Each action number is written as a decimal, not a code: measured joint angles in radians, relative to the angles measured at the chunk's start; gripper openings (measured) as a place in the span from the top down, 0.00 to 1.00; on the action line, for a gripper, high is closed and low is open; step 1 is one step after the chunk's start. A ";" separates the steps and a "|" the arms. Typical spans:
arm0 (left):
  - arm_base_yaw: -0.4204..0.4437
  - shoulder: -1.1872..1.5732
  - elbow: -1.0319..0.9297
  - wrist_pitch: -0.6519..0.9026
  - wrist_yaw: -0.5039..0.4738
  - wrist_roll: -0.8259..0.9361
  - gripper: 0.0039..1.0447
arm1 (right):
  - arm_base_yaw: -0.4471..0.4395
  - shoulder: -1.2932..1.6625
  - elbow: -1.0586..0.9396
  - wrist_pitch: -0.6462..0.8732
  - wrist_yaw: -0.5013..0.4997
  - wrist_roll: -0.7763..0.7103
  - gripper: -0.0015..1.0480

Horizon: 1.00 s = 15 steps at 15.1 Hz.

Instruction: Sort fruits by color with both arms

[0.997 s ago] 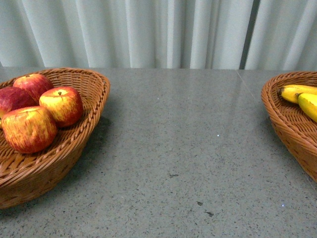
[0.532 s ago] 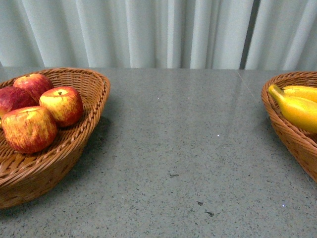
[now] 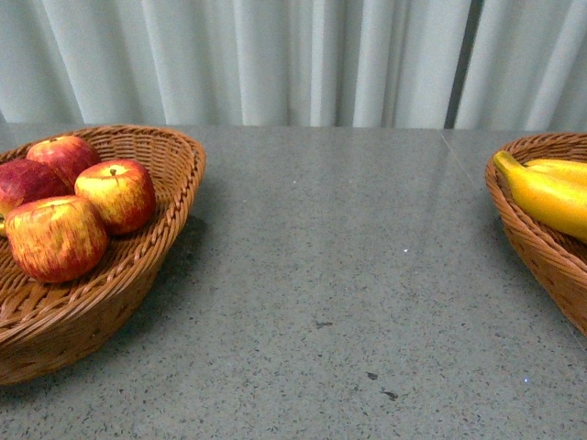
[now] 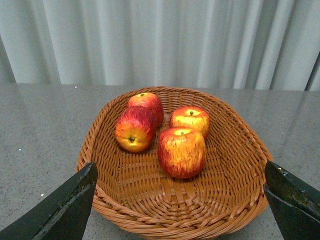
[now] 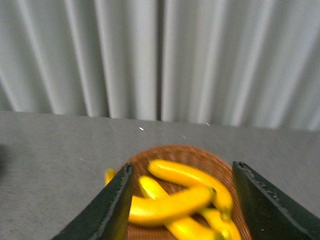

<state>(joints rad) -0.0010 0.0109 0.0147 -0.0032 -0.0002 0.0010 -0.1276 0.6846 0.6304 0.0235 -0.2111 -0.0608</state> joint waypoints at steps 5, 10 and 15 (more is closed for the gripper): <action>0.000 0.000 0.000 0.000 0.000 0.000 0.06 | -0.063 -0.490 -0.361 -0.078 0.013 0.046 0.96; 0.000 0.000 0.000 0.000 0.000 0.000 0.06 | 0.127 -0.573 -0.488 -0.052 0.211 0.053 0.98; 0.000 0.000 0.000 0.000 0.000 0.000 0.06 | 0.127 -0.607 -0.538 -0.037 0.211 0.053 0.98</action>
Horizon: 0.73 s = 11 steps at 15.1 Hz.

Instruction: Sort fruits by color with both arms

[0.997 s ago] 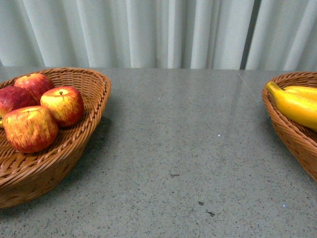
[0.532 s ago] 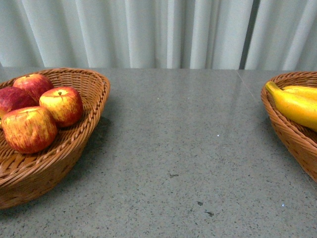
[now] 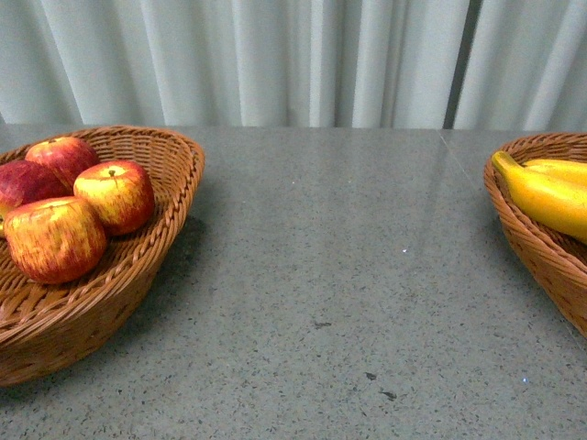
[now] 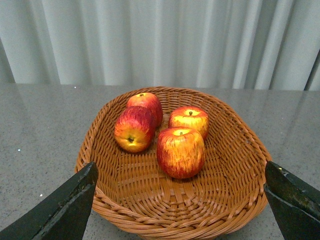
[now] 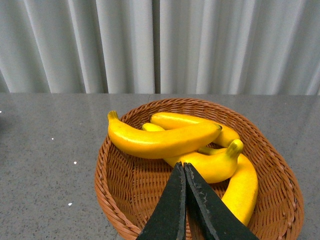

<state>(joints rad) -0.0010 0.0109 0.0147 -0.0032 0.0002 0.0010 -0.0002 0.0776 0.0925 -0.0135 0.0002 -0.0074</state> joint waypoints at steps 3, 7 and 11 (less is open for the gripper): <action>0.000 0.000 0.000 0.000 0.000 0.000 0.06 | 0.000 -0.008 -0.009 0.000 0.000 0.000 0.98; 0.000 0.000 0.000 0.000 0.000 0.000 0.06 | 0.000 -0.029 -0.040 0.006 0.000 0.000 0.98; 0.000 0.000 0.000 0.001 0.001 0.000 0.06 | 0.000 -0.068 -0.079 0.005 -0.001 0.000 0.98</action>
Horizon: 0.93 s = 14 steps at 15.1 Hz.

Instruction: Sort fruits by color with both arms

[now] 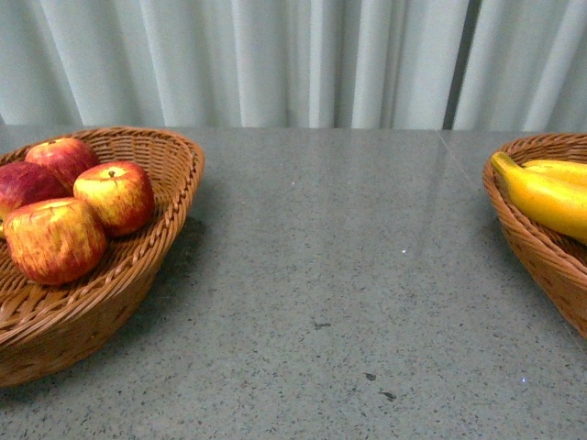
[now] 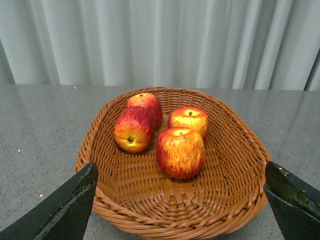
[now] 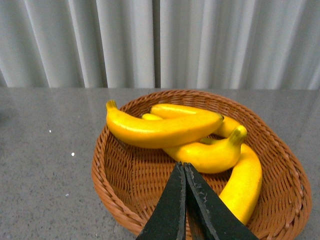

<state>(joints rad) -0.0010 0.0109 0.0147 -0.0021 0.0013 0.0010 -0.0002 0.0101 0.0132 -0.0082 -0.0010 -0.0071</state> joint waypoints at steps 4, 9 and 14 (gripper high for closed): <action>0.000 0.000 0.000 -0.001 -0.002 0.000 0.06 | 0.000 -0.005 0.000 0.003 0.001 0.000 0.98; 0.000 0.000 0.000 -0.001 -0.002 0.000 0.06 | 0.000 -0.005 0.000 0.003 0.001 0.000 0.69; 0.000 0.000 0.000 -0.001 -0.002 0.000 0.06 | 0.000 -0.005 0.000 0.003 0.001 0.000 0.50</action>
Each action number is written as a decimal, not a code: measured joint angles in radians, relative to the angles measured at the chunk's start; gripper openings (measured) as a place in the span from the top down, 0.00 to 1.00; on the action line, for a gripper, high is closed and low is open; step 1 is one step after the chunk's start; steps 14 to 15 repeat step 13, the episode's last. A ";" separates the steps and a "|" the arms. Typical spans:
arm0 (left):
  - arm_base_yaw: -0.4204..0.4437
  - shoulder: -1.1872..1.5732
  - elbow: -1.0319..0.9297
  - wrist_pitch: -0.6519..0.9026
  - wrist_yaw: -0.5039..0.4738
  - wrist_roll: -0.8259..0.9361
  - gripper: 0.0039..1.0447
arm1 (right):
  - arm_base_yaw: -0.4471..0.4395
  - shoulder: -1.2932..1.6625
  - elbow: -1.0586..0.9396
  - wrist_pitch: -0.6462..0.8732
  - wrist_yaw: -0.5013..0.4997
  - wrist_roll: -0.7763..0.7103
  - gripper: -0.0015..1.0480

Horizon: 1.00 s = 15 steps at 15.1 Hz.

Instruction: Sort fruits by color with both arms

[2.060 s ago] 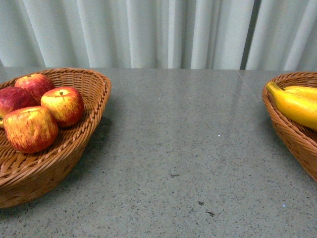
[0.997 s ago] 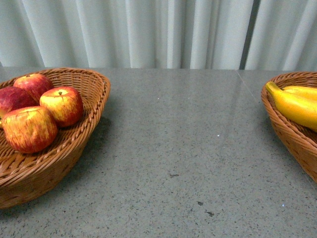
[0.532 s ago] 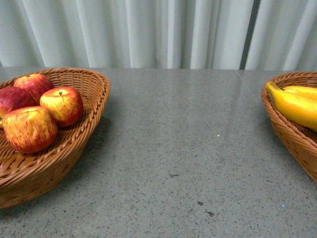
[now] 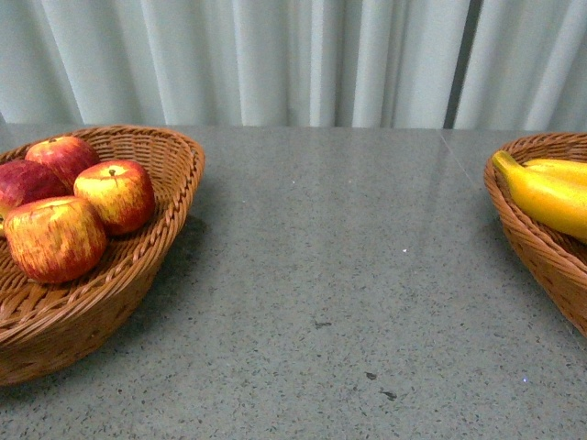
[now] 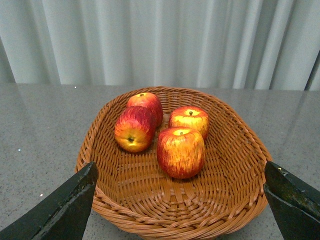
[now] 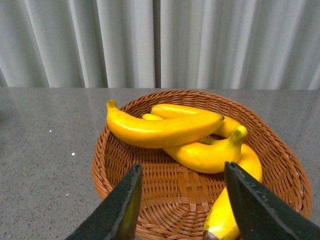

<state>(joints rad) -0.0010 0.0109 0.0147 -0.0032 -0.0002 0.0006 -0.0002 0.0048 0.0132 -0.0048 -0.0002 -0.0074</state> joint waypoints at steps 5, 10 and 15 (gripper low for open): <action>0.000 0.000 0.000 0.000 0.000 0.000 0.06 | 0.000 0.000 0.000 0.000 0.000 0.000 0.31; 0.000 0.000 0.000 0.000 0.000 0.000 0.06 | 0.000 0.000 0.000 0.000 0.000 0.000 0.07; 0.000 0.000 0.000 0.000 0.000 0.000 0.06 | 0.000 0.000 0.000 0.000 0.000 0.000 0.06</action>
